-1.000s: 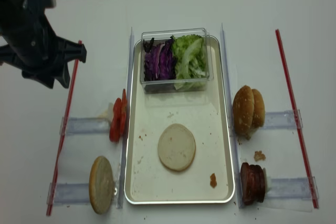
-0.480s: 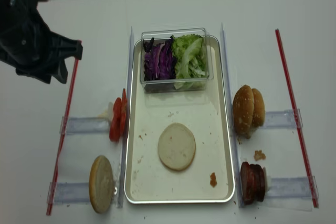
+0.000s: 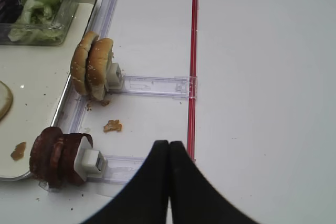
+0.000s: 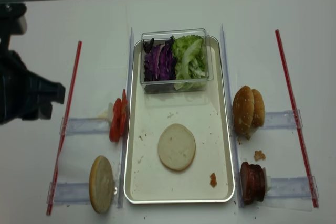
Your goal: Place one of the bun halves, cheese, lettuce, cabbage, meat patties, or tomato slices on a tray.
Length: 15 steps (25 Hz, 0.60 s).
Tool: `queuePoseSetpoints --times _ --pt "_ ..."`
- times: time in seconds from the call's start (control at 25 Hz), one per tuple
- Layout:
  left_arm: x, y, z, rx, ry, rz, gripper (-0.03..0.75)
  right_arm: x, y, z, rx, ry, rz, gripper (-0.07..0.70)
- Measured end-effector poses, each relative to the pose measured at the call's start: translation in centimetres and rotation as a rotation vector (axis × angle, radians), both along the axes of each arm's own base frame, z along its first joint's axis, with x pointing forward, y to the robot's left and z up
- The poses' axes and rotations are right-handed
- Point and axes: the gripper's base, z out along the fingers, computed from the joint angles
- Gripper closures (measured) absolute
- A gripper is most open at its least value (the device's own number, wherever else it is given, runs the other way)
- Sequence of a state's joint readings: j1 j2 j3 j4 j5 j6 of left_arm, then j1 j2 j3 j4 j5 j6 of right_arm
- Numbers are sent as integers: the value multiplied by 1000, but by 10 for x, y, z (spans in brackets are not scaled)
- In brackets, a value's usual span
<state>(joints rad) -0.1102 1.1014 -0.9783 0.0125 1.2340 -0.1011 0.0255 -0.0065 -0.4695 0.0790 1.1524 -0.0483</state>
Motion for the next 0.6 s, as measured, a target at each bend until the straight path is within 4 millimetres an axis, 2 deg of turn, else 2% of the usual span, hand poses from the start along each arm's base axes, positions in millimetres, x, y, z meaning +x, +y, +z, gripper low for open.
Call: queuePoseSetpoints --times 0.44,0.6 --pt "-85 9 10 -13 -211 -23 471 0 0 0 0 0 0 400" --pt "-108 12 6 -15 -269 -31 471 0 0 0 -3 0 2 400"
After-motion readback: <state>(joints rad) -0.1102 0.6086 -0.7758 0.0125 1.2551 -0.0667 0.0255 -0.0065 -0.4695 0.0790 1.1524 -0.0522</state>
